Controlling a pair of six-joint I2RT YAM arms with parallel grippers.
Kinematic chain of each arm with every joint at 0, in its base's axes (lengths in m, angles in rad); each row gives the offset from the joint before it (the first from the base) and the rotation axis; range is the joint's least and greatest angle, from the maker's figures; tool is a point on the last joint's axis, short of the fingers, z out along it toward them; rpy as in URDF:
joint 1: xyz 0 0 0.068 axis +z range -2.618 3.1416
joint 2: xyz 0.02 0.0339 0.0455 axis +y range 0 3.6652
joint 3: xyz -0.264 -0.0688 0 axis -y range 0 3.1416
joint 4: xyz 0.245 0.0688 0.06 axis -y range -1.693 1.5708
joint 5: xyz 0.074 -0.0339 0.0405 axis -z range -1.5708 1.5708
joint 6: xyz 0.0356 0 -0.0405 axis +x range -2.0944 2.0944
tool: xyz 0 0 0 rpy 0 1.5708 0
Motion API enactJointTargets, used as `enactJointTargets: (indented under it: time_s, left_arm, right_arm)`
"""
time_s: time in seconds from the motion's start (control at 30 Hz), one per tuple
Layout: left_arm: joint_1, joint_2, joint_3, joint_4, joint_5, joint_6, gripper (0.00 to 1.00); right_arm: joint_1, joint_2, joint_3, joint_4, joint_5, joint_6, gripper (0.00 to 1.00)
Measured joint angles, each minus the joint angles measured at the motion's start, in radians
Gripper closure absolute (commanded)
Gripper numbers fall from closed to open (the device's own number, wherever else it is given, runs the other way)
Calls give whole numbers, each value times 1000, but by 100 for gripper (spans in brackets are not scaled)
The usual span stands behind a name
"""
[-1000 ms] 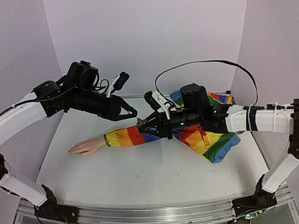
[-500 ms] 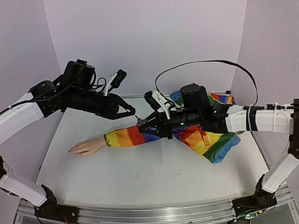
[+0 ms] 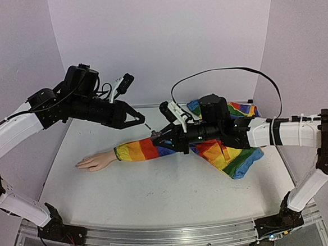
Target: Paint the nails
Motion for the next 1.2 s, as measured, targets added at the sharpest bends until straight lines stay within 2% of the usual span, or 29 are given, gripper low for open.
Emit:
enactJointTargets:
  time_s: [0.2,0.37,0.63,0.87,0.97,1.2]
  left_arm:
    - [33,-29,-31,-4,-16,-3,100]
    - [131,-103,-106,-39,-19,-34,100]
    - [411,-268,-308,-189,-42,-90,100]
    - [678,-309,-509,-276,-49,-114,100]
    - [731,-308,-551,-294,-76,-122,100]
    - [772,-294,-579,-278,-145,-128,100]
  right_arm:
    - [0,-14,-36,14,45,1,100]
    - [-9,-91,-102,16,98,0,100]
    - [-85,-234,-167,32,109,-5,100]
    - [-141,-268,-219,36,101,-8,100]
    - [-157,-268,-232,31,92,-8,100]
    - [-177,-267,-233,33,75,-8,100]
